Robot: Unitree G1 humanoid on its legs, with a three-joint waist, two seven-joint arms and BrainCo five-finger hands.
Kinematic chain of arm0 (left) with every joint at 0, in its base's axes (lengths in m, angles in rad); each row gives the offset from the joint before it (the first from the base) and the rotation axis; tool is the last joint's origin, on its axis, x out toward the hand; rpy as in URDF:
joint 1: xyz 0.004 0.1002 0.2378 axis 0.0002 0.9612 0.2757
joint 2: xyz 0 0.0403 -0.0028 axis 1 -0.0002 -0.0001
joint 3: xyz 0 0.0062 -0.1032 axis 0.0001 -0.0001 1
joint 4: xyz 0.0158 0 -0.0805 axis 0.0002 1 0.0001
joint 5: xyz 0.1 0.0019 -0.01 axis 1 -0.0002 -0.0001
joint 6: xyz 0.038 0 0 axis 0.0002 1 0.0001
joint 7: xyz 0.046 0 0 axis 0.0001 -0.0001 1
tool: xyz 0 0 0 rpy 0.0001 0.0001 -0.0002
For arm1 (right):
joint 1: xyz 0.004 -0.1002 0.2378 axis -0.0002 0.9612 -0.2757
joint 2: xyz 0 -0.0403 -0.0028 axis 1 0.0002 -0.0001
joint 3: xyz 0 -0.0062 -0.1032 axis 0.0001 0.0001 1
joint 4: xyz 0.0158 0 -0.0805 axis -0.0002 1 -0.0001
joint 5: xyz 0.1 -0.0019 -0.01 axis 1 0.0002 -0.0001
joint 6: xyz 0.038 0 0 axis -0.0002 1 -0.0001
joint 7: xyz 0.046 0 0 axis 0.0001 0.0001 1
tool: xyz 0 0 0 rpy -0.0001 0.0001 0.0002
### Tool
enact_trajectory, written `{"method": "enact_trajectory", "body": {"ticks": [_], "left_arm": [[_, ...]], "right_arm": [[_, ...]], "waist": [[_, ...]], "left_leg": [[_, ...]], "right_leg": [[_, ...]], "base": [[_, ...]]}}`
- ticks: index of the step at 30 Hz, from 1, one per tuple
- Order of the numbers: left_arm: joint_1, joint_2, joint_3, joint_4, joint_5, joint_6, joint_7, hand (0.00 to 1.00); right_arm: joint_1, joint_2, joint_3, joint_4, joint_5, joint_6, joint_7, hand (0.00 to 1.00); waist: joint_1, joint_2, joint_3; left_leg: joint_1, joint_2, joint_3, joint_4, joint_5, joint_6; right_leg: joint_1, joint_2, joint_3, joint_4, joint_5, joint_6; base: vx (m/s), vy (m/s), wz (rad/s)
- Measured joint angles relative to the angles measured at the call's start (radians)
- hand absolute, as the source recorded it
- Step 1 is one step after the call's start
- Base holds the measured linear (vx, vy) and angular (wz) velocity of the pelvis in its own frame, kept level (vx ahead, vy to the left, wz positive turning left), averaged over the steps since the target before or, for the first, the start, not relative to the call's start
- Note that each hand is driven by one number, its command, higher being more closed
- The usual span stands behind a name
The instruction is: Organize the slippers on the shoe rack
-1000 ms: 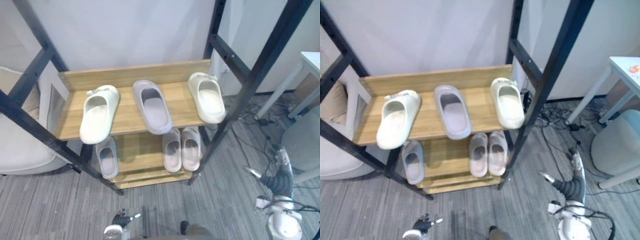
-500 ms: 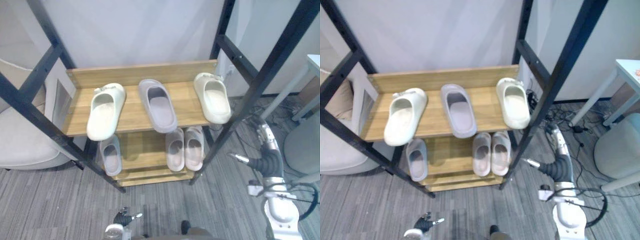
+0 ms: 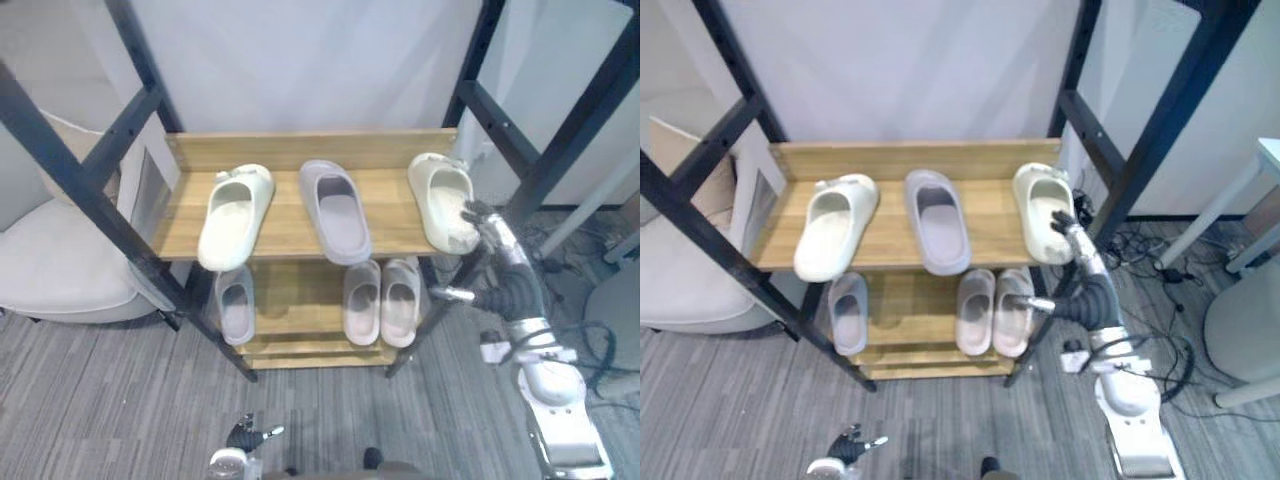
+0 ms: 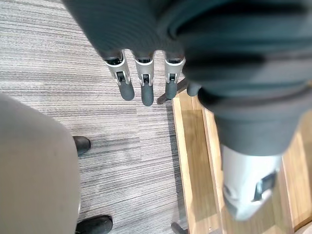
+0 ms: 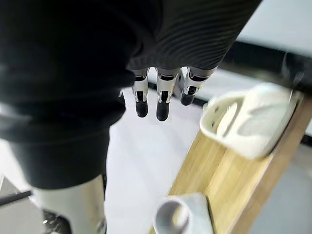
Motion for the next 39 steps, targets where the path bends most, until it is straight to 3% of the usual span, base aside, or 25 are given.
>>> {"method": "enact_trajectory", "body": {"ticks": [10,16,22,29,39], "left_arm": [[-0.004,0.007,0.0,-0.01,-0.009,-0.001,-0.002,0.0],[-0.003,0.007,-0.001,-0.029,-0.014,-0.001,-0.003,0.0],[-0.004,0.016,0.0,-0.048,-0.031,-0.001,-0.005,0.0],[-0.015,0.015,0.002,-0.048,-0.041,-0.001,-0.008,0.0],[-0.033,0.01,0.003,-0.048,-0.073,-0.002,-0.015,0.0]], "right_arm": [[-0.29,-0.196,0.122,0.27,0.058,0.035,0.007,0.0],[-0.485,-0.261,0.233,0.403,0.086,0.054,0.009,0.0],[-0.599,-0.261,0.287,0.492,0.086,0.071,0.012,0.0],[-0.752,-0.266,0.373,0.51,0.085,0.079,0.027,0.0],[-1.006,-0.273,0.476,0.734,0.087,0.109,0.026,0.0]], "waist": [[0.019,-0.011,0.007],[0.042,-0.017,0.012],[0.052,-0.034,0.028],[0.064,-0.029,0.049],[0.104,-0.023,0.066]], "left_leg": [[-0.017,0.0,-0.025,-0.007,0.01,-0.009],[-0.033,0.001,-0.042,-0.008,0.014,-0.013],[-0.034,0.001,-0.055,-0.023,0.027,-0.013],[-0.037,0.002,-0.063,-0.023,0.028,-0.01],[-0.053,0.002,-0.078,-0.02,0.029,-0.009]], "right_leg": [[-0.002,0.002,-0.027,-0.02,0.01,-0.002],[-0.002,0.003,-0.04,-0.03,0.012,-0.006],[-0.006,0.001,-0.058,-0.034,0.013,-0.007],[-0.004,-0.001,-0.06,-0.035,0.013,-0.007],[-0.008,-0.002,-0.076,-0.046,0.014,-0.008]], "base": [[0.0,-0.005,0.07],[0.0,-0.01,0.06],[0.0,-0.004,0.1],[0.0,-0.001,0.0],[0.01,0.002,0.05]]}}
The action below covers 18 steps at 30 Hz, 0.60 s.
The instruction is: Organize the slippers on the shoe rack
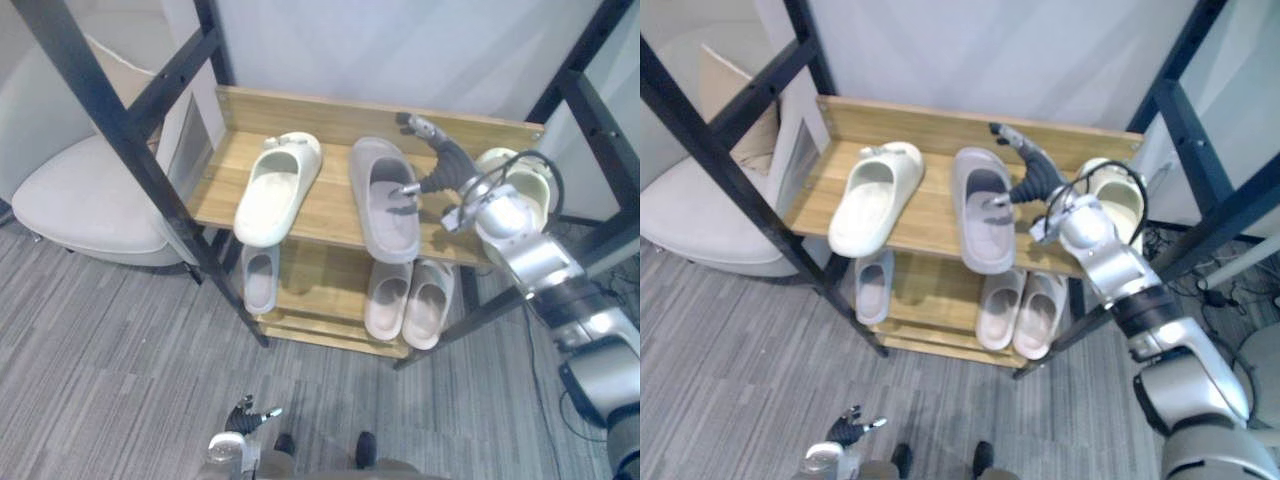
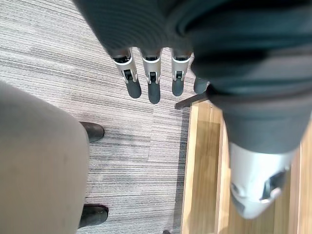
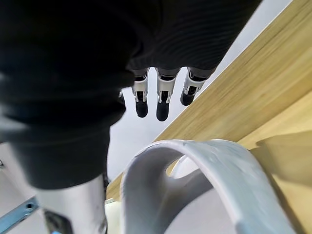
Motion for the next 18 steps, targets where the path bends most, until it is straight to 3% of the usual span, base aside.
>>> {"method": "enact_trajectory", "body": {"ticks": [18], "left_arm": [[-0.018,-0.011,-0.001,0.0,-0.038,0.0,0.001,0.0]], "right_arm": [[-0.169,0.061,0.008,0.265,-0.06,0.042,-0.01,0.0]], "waist": [[0.023,0.025,0.037]], "left_leg": [[-0.001,0.003,-0.005,0.001,0.0,0.0]], "right_leg": [[0.002,-0.001,0.002,-0.002,0.0,0.0]], "base": [[0.0,0.0,0.0]]}}
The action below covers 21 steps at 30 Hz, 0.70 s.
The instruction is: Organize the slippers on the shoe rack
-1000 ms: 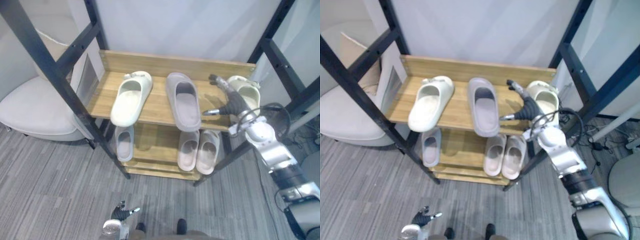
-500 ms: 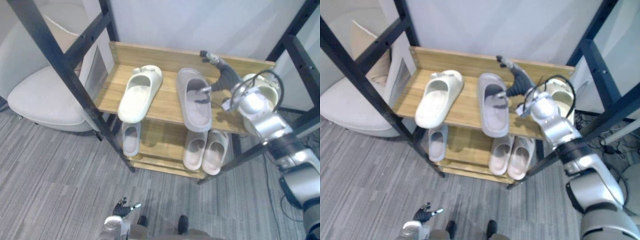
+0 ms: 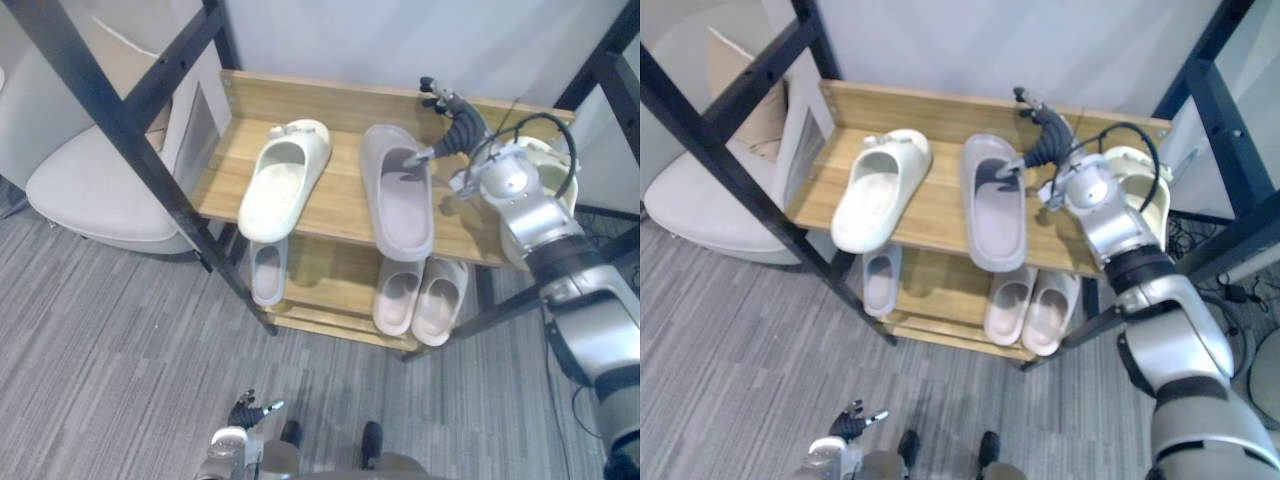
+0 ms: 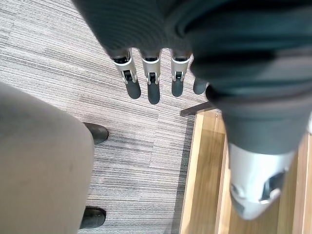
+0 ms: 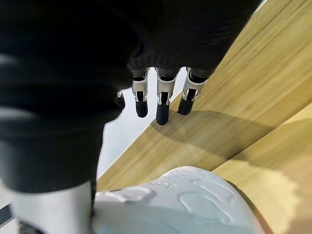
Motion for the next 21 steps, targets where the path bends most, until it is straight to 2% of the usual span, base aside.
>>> {"method": "enact_trajectory", "body": {"ticks": [1,2,7,14,21], "left_arm": [[0.0,0.0,0.0,0.0,0.0,0.0,0.0,0.0],[0.0,0.0,0.0,0.0,-0.001,0.0,0.0,0.0],[-0.001,0.001,-0.001,0.003,-0.007,0.002,-0.001,0.0],[-0.002,0.001,-0.001,0.004,-0.008,0.002,-0.005,0.0],[-0.003,0.004,0.018,-0.002,-0.007,0.002,-0.007,0.0]], "right_arm": [[-0.006,0.001,0.005,0.002,-0.019,0.0,0.003,0.0],[-0.017,0.001,0.019,0.006,-0.031,0.0,0.008,1.0],[-0.056,0.026,0.038,0.049,-0.072,-0.004,0.024,1.0],[-0.057,0.035,0.058,0.068,-0.072,-0.013,0.032,1.0],[0.002,0.036,0.042,0.043,-0.071,-0.022,0.048,1.0]], "waist": [[0.0,0.0,0.0],[0.0,0.001,0.0],[0.0,0.002,0.002],[0.0,0.002,0.003],[0.0,-0.015,0.013]], "left_leg": [[0.0,0.0,0.0,0.0,0.0,0.0],[0.0,0.0,0.001,0.0,0.0,0.0],[0.0,0.001,0.004,0.0,0.0,0.0],[-0.007,0.001,0.0,0.001,0.0,-0.001],[0.009,-0.001,0.004,-0.004,0.003,-0.005]], "right_leg": [[0.0,0.0,0.001,0.0,0.0,0.0],[-0.001,0.0,0.002,0.0,0.0,0.0],[0.0,0.0,0.005,0.0,0.0,0.0],[0.002,0.002,-0.002,0.0,0.001,-0.001],[0.012,0.004,-0.001,0.004,0.0,-0.002]], "base": [[0.0,0.0,0.0],[0.0,0.0,0.0],[0.0,0.0,0.0],[0.0,0.0,0.03],[0.0,0.0,0.0]]}}
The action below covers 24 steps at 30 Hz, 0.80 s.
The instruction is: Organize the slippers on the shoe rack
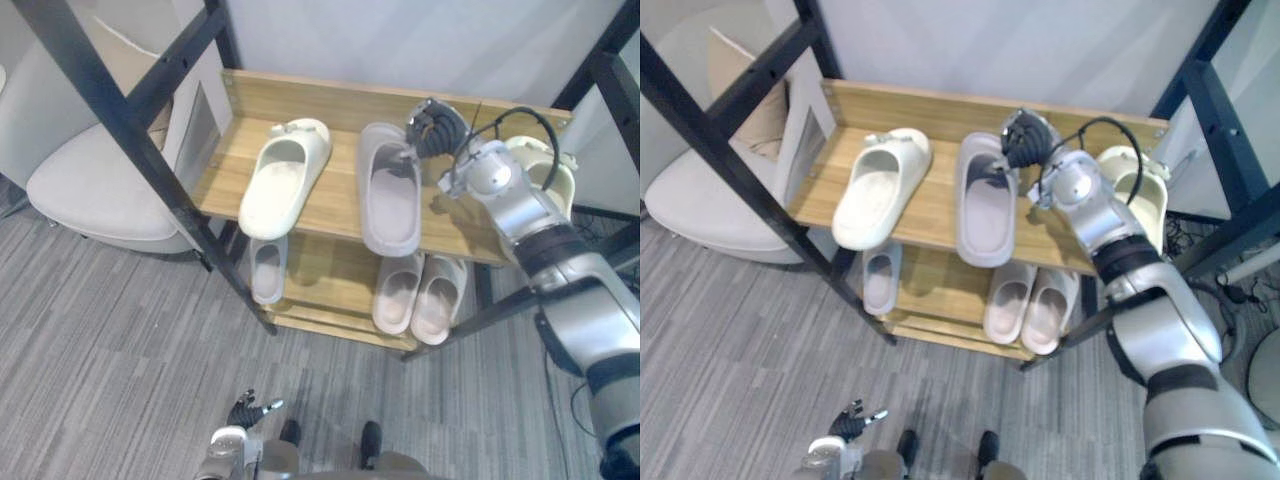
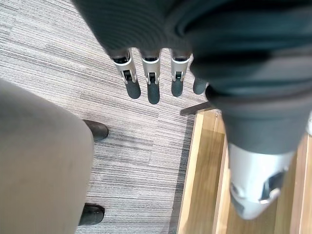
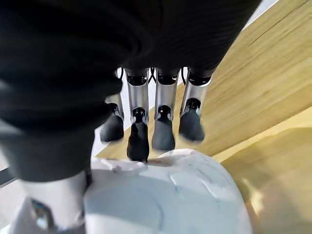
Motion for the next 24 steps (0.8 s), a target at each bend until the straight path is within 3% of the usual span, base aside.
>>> {"method": "enact_trajectory", "body": {"ticks": [7,17,24], "left_arm": [[0.002,0.007,0.016,-0.013,0.002,0.003,-0.001,0.0],[0.014,0.009,0.019,-0.017,0.033,0.004,-0.003,0.0],[0.029,0.012,0.02,-0.001,0.07,0.006,-0.004,0.0]], "right_arm": [[0.15,-0.002,-0.102,-0.116,0.005,0.003,-0.003,1.0],[0.515,0.001,-0.315,-0.504,0.012,0.0,-0.029,1.0],[0.677,0.097,-0.429,-0.792,0.0,-0.039,-0.065,1.0]], "waist": [[-0.004,-0.022,0.011],[-0.037,-0.025,0.01],[-0.063,-0.028,-0.029]], "left_leg": [[0.032,-0.001,0.003,-0.012,0.001,-0.001],[0.053,-0.014,0.003,-0.012,0.0,-0.001],[0.064,-0.015,0.002,-0.012,0.0,0.0]], "right_leg": [[0.018,-0.002,0.001,0.016,-0.012,0.0],[0.017,-0.019,-0.003,0.055,-0.042,0.008],[0.017,-0.024,0.007,0.067,-0.05,0.013]], "base": [[0.0,0.0,0.0],[0.02,0.005,0.02],[-0.01,-0.001,-0.03]]}}
